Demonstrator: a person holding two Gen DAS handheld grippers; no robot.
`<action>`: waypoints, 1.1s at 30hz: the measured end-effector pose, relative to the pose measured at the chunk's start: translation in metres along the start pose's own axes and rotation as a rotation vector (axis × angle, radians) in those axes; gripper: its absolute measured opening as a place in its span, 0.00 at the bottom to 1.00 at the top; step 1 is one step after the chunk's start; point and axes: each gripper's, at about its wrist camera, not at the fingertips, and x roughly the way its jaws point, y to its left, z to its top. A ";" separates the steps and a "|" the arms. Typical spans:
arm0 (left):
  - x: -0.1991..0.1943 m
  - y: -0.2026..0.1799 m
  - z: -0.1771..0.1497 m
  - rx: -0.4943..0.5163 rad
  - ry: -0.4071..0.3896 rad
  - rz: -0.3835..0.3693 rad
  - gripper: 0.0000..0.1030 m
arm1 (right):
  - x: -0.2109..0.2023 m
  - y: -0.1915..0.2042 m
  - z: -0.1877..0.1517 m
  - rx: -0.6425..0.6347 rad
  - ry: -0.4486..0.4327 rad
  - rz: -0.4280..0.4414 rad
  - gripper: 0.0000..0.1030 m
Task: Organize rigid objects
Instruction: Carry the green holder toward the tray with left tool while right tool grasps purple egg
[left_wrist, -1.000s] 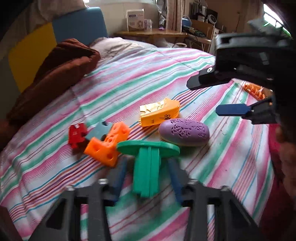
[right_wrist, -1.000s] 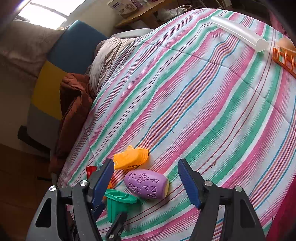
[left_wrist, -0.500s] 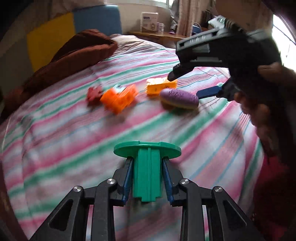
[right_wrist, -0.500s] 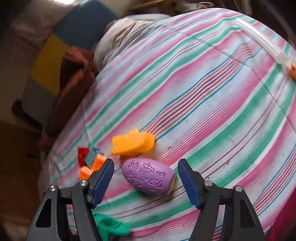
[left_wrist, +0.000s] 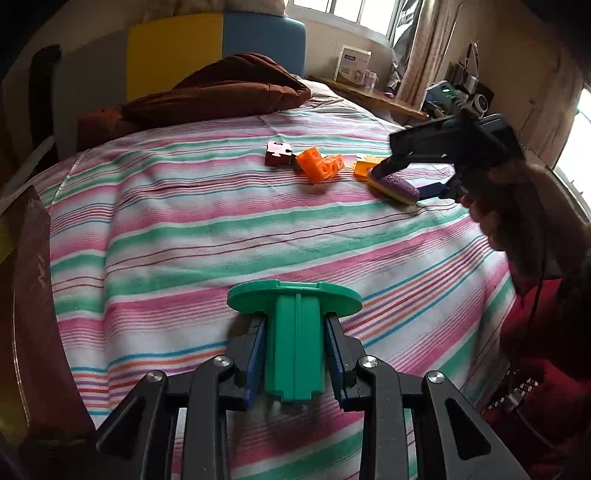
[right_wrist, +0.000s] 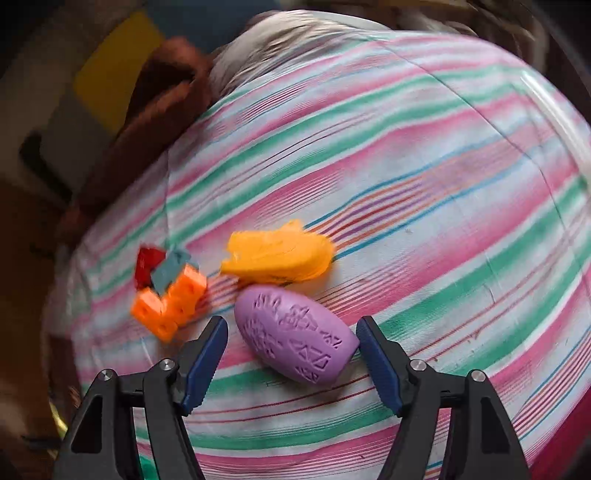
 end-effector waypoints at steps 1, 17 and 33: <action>0.001 0.003 -0.001 -0.021 0.008 -0.009 0.30 | 0.002 0.007 -0.002 -0.051 -0.011 -0.039 0.72; -0.008 0.003 -0.011 -0.036 -0.022 0.051 0.30 | 0.009 0.030 -0.013 -0.221 -0.054 -0.176 0.61; -0.047 0.005 -0.008 -0.062 -0.079 0.081 0.30 | 0.010 0.046 -0.018 -0.305 -0.087 -0.206 0.45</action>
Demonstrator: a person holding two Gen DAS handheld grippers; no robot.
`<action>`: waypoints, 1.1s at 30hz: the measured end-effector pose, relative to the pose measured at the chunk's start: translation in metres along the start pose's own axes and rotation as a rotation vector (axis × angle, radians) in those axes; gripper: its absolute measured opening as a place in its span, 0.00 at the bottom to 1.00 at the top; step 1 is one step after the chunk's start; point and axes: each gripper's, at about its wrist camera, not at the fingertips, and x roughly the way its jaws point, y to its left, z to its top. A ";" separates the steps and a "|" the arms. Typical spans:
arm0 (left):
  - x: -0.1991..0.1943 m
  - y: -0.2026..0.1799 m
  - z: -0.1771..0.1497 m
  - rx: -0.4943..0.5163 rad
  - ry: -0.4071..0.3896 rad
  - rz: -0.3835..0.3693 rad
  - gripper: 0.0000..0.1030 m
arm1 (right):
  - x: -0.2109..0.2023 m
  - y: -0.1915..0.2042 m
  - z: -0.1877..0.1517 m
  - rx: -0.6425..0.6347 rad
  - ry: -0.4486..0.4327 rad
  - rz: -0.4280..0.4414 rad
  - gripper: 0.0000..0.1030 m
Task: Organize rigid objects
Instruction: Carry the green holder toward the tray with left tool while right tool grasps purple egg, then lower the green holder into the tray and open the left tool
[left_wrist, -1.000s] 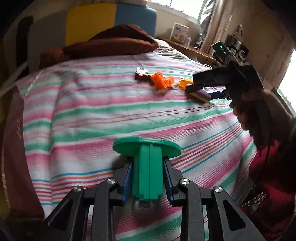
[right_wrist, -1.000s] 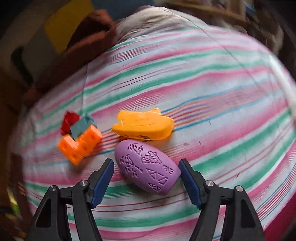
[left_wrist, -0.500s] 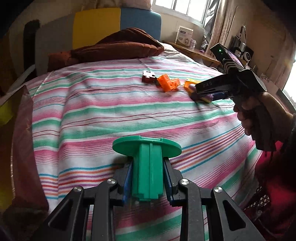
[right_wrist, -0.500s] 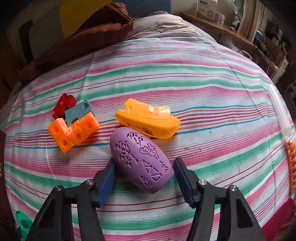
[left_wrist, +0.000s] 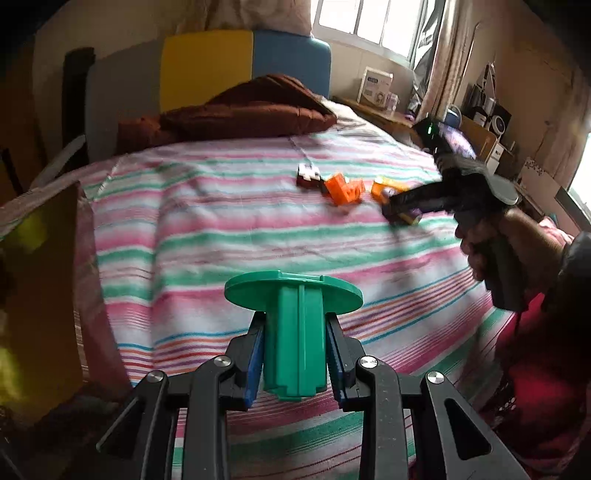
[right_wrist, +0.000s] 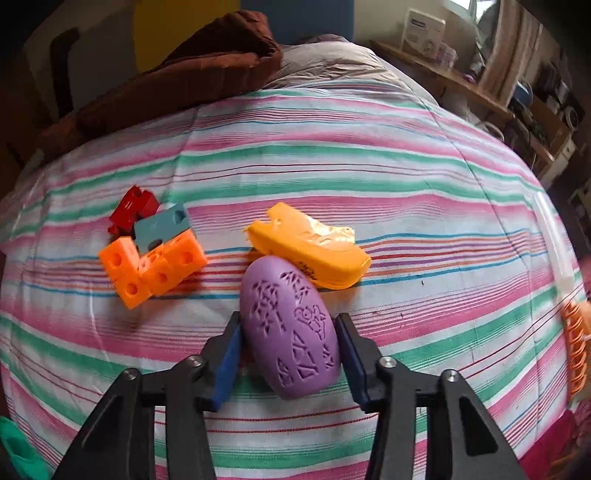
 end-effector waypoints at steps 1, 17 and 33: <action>-0.005 0.002 0.002 -0.007 -0.008 0.003 0.30 | 0.000 0.002 -0.001 -0.005 0.005 0.004 0.44; -0.077 0.184 0.053 -0.285 -0.002 0.209 0.30 | -0.002 0.008 -0.006 -0.038 0.003 0.005 0.45; -0.006 0.355 0.043 -0.517 0.205 0.417 0.30 | -0.007 0.013 -0.009 -0.062 0.000 -0.009 0.44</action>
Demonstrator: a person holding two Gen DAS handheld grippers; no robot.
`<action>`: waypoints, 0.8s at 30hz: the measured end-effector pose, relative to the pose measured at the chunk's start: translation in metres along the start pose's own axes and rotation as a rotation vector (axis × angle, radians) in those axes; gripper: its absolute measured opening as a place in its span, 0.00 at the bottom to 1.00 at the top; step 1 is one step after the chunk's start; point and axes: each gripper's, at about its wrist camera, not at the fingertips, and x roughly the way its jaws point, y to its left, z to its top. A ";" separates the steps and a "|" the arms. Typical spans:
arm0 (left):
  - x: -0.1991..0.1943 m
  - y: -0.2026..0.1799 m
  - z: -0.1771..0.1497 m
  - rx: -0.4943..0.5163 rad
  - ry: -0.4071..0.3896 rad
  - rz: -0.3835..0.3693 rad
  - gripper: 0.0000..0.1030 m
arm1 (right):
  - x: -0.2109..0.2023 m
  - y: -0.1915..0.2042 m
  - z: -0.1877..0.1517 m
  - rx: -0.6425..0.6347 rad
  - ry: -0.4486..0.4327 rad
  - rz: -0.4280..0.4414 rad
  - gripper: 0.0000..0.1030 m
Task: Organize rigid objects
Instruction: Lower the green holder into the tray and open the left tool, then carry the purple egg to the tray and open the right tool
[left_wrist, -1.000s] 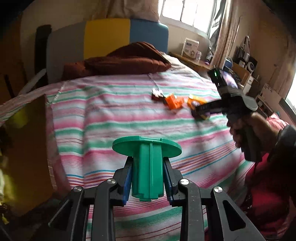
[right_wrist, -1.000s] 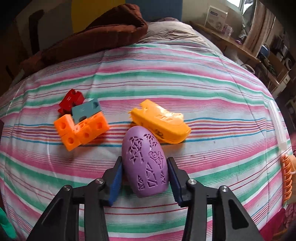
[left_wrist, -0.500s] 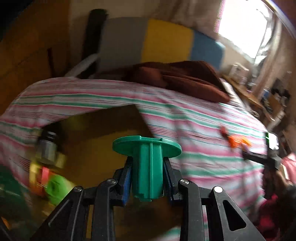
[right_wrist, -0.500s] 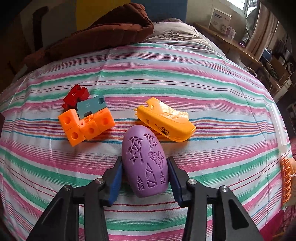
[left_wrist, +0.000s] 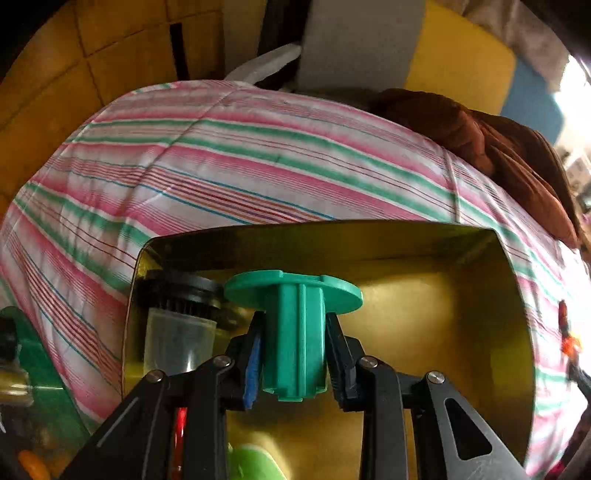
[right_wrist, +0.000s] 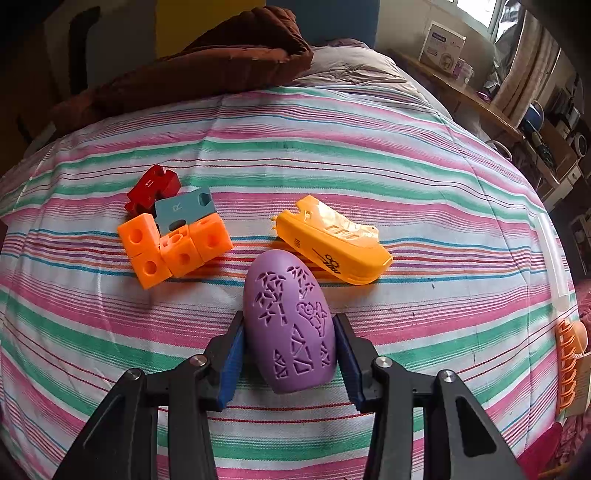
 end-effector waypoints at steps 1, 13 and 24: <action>0.004 0.000 0.001 0.004 0.002 0.008 0.31 | 0.000 0.000 0.000 -0.001 0.000 0.001 0.45; -0.060 -0.005 -0.022 0.017 -0.158 0.040 0.43 | 0.000 0.000 0.001 -0.014 -0.006 -0.007 0.45; -0.128 -0.070 -0.142 0.120 -0.294 -0.019 0.49 | -0.004 0.012 -0.003 -0.066 -0.025 -0.024 0.44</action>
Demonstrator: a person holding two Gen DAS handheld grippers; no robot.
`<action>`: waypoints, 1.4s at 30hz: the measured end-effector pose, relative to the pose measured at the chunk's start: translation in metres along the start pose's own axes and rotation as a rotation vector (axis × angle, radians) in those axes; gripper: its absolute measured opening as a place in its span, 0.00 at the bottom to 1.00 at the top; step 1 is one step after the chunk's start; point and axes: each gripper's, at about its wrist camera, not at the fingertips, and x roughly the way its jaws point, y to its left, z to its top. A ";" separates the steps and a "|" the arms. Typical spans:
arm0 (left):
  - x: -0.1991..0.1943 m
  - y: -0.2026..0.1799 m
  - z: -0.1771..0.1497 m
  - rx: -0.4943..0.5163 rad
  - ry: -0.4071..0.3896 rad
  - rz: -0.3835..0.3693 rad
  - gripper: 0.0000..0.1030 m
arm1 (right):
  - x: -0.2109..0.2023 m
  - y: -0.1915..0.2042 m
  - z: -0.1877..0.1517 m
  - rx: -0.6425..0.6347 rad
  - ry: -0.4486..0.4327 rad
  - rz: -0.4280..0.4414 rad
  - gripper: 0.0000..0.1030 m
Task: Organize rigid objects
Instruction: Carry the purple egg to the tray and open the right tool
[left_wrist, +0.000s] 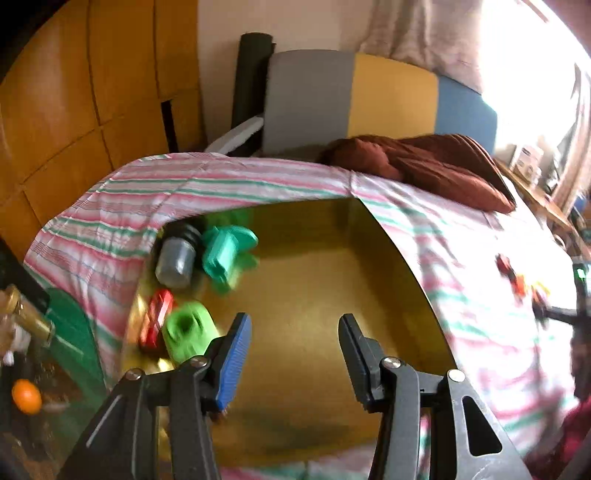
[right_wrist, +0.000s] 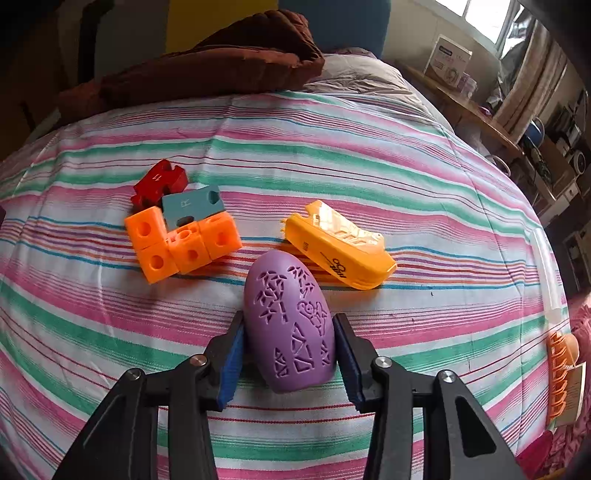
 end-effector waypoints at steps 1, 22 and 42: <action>-0.004 -0.005 -0.008 0.002 -0.001 0.002 0.49 | -0.001 0.002 0.000 -0.010 -0.004 0.012 0.44; -0.041 0.017 -0.042 0.021 -0.067 0.097 0.57 | -0.031 0.057 -0.013 -0.086 0.030 0.195 0.44; -0.039 0.044 -0.051 -0.050 -0.046 0.121 0.57 | -0.157 0.276 -0.009 -0.488 -0.159 0.543 0.44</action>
